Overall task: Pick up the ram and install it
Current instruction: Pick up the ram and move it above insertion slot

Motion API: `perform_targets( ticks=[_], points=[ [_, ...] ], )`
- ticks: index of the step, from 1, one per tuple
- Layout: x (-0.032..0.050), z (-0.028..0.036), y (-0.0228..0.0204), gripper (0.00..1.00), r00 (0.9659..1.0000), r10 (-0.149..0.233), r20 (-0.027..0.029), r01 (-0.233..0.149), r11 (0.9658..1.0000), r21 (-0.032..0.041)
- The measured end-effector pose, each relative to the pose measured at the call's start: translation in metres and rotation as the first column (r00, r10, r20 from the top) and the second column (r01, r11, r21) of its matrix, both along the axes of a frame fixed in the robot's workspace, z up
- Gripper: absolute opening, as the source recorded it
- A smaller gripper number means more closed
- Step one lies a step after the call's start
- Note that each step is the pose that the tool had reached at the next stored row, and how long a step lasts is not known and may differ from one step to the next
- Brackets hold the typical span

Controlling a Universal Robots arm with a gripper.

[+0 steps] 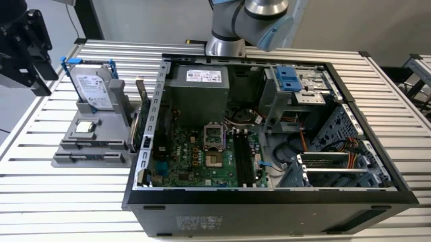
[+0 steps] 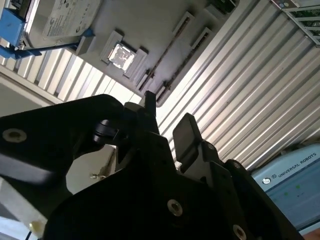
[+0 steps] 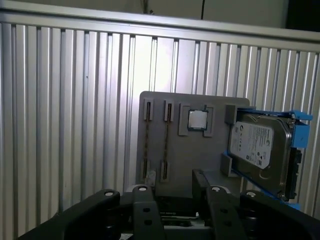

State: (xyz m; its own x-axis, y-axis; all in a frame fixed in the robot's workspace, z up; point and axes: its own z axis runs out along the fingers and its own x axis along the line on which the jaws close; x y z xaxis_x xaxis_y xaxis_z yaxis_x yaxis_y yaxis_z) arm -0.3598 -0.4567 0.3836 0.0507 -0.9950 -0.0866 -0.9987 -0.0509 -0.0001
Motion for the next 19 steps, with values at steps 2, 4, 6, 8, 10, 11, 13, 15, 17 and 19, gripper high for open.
perform_targets(
  ticks=[2,4,6,8,10,11,13,15,17,19],
  points=[
    [-0.0001,0.0,0.0,1.0,1.0,0.001,0.0,-0.001,1.0,-0.0001],
    [-0.0002,0.0,0.0,1.0,1.0,0.001,0.0,-0.001,1.0,0.0],
    [-0.0004,0.0,0.0,1.0,1.0,0.001,0.0,-0.001,1.0,0.0],
    [-0.0005,0.0,0.0,1.0,1.0,0.001,0.0,-0.001,1.0,0.0],
    [-0.0005,-0.0001,0.0,1.0,1.0,0.001,0.0,-0.001,1.0,-0.0001],
    [-0.0005,-0.0006,0.0,1.0,1.0,0.001,0.0,-0.001,1.0,0.0],
    [0.0,-0.0028,0.0,1.0,1.0,0.001,-0.0001,-0.001,1.0,-0.0001],
    [0.0009,-0.0063,0.0,1.0,1.0,0.001,0.0,-0.001,1.0,0.0],
    [0.0019,-0.0099,0.0,1.0,1.0,0.001,-0.0002,-0.001,1.0,-0.0001],
    [0.0027,-0.0137,0.0,1.0,1.0,0.001,-0.0011,-0.001,1.0,0.0]
  ],
)
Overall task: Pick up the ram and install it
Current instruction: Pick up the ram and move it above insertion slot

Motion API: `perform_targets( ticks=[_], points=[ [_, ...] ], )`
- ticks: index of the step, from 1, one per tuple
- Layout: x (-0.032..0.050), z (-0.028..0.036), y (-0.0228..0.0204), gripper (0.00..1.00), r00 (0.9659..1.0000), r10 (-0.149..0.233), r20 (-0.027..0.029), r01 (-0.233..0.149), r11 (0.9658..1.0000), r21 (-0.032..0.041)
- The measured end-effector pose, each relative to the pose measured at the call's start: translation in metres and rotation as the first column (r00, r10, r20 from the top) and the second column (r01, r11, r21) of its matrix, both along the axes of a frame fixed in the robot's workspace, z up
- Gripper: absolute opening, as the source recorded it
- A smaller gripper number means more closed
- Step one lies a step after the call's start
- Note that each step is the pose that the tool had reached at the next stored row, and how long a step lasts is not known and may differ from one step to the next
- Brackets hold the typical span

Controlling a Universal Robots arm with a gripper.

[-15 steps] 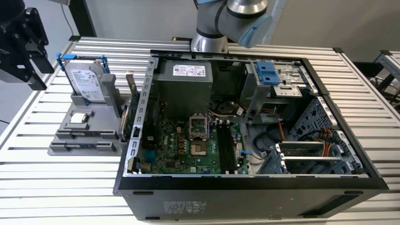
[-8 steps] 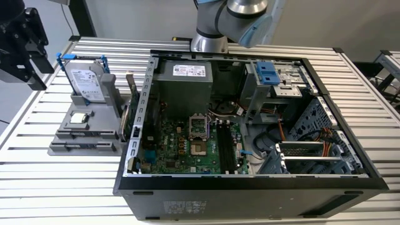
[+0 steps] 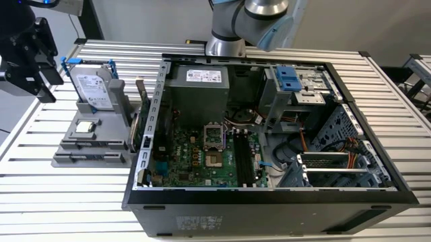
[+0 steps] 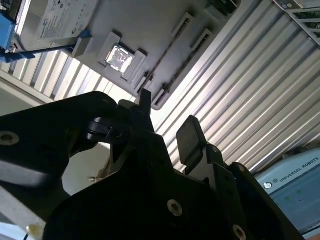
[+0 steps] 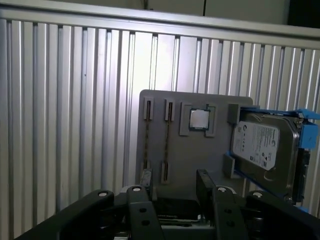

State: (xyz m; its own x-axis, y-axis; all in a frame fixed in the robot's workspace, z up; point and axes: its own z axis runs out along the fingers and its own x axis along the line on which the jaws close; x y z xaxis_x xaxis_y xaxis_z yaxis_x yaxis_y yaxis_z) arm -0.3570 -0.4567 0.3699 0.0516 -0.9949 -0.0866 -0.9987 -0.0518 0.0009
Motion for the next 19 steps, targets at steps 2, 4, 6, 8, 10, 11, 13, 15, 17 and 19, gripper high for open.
perform_targets(
  ticks=[2,4,6,8,10,11,13,15,17,19],
  points=[
    [0.0008,-0.0032,0.0,1.0,1.0,0.0,-0.0019,0.0,1.0,-0.0001],
    [0.0014,-0.0064,0.0,1.0,1.0,0.0,-0.0046,0.0,1.0,0.0],
    [0.0019,-0.01,0.0,1.0,1.0,0.0,-0.0058,0.0,1.0,0.0],
    [0.0023,-0.0136,0.0,1.0,1.0,0.0,-0.0062,0.0,1.0,0.0],
    [0.0026,-0.0172,0.0,1.0,1.0,0.0,-0.0065,0.0,1.0,0.0],
    [0.0028,-0.0189,0.0,1.0,1.0,0.0,-0.0067,0.0,1.0,0.0],
    [0.0028,-0.022,0.0,1.0,1.0,0.0,-0.007,0.0,1.0,0.0],
    [0.003,-0.0247,0.0,1.0,1.0,0.0,-0.0074,0.0,1.0,0.0],
    [0.0031,-0.0273,0.0,1.0,1.0,0.0,-0.0086,0.0,1.0,0.0001],
    [0.0032,-0.03,0.0,1.0,0.9999,0.0,-0.0102,0.0,1.0,-0.0001]
  ],
)
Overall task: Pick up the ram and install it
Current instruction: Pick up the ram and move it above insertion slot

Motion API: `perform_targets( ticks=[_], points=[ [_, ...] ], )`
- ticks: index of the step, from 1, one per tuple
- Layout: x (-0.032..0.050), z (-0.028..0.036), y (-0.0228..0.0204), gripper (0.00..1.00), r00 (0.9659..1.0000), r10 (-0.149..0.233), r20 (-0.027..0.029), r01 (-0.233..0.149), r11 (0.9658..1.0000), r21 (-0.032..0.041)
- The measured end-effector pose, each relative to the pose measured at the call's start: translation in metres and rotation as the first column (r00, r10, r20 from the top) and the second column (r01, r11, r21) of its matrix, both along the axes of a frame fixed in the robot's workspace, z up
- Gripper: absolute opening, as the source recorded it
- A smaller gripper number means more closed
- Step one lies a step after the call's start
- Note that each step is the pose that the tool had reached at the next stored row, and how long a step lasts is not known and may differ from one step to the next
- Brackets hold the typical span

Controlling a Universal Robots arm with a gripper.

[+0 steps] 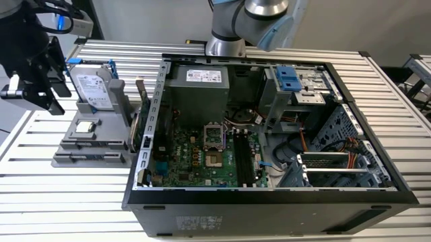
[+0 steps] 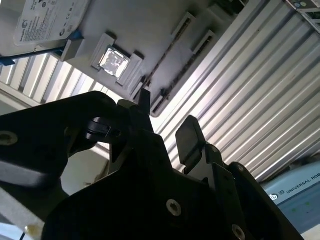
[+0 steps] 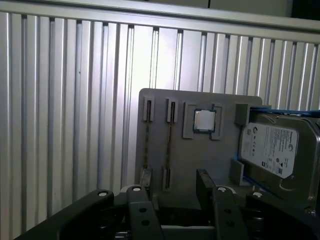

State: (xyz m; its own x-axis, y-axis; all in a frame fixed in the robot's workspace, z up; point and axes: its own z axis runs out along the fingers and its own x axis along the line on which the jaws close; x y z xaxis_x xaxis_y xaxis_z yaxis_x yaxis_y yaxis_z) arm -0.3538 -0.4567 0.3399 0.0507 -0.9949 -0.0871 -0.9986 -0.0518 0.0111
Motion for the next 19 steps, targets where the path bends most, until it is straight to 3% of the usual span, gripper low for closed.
perform_targets(
  ticks=[19],
  points=[
    [0.0016,-0.0314,-0.0001,1.0,1.0,0.0,-0.0048,0.0,1.0,0.0]
  ],
)
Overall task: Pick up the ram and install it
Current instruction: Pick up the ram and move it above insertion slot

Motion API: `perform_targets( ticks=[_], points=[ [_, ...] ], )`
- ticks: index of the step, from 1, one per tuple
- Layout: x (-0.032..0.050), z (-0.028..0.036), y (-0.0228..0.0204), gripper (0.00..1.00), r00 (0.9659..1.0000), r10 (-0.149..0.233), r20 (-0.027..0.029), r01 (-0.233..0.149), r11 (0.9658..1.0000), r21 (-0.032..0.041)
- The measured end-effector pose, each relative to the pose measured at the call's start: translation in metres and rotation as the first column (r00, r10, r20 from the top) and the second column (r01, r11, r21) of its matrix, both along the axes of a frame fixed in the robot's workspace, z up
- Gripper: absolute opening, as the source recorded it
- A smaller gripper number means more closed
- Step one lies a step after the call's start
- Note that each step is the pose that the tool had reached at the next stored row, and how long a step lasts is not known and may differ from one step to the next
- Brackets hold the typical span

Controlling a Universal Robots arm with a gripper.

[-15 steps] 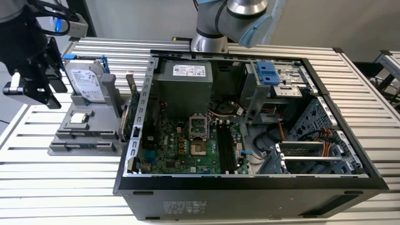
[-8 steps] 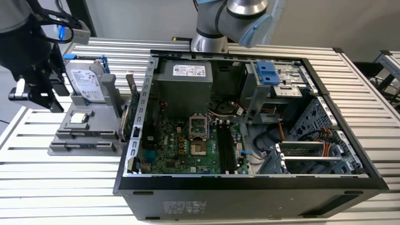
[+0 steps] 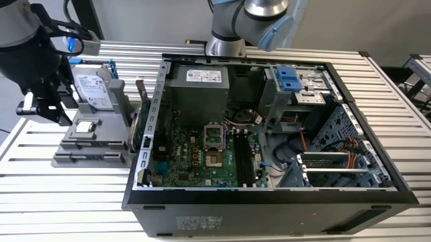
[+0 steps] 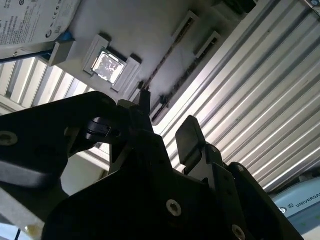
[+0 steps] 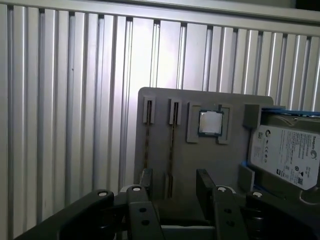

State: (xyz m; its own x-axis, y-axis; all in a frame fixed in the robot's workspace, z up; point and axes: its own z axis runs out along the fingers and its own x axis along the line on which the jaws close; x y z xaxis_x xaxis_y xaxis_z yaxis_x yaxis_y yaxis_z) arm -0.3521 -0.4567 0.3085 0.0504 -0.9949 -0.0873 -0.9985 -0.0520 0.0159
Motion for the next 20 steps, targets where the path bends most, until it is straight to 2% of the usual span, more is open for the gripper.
perform_targets(
  ticks=[12,20],
  points=[
    [0.0011,-0.0202,0.0,1.0,0.9999,-0.016,0.0001,0.016,0.9999,-0.0028],
    [0.0011,-0.0271,0.0,1.0,0.9997,-0.024,0.0001,0.024,0.9997,-0.0029]
  ],
)
